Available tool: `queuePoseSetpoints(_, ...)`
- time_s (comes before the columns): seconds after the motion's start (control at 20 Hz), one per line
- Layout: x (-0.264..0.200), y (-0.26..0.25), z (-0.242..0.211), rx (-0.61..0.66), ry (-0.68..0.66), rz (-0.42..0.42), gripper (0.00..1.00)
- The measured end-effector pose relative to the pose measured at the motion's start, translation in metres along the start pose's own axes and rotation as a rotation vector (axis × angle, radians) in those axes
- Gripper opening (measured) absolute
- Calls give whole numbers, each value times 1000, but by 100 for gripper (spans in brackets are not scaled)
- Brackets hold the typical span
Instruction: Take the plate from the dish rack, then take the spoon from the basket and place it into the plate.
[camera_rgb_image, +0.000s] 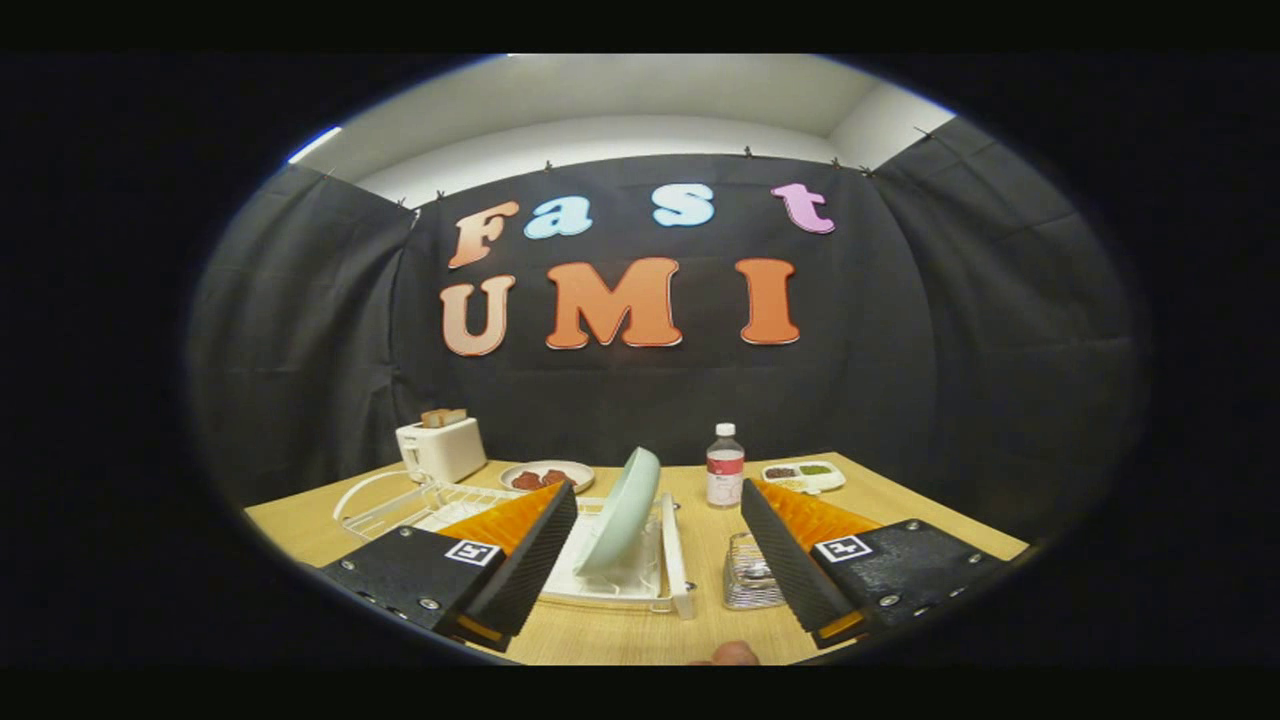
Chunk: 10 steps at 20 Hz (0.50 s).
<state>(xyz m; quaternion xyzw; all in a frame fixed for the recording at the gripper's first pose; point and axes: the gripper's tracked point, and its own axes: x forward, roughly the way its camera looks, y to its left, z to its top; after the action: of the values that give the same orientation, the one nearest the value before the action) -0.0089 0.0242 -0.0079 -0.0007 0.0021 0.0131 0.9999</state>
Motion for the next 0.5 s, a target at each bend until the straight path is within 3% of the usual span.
queuePoseSetpoints(0.5, -3, 5, -3, 14, 17, 6, 98)
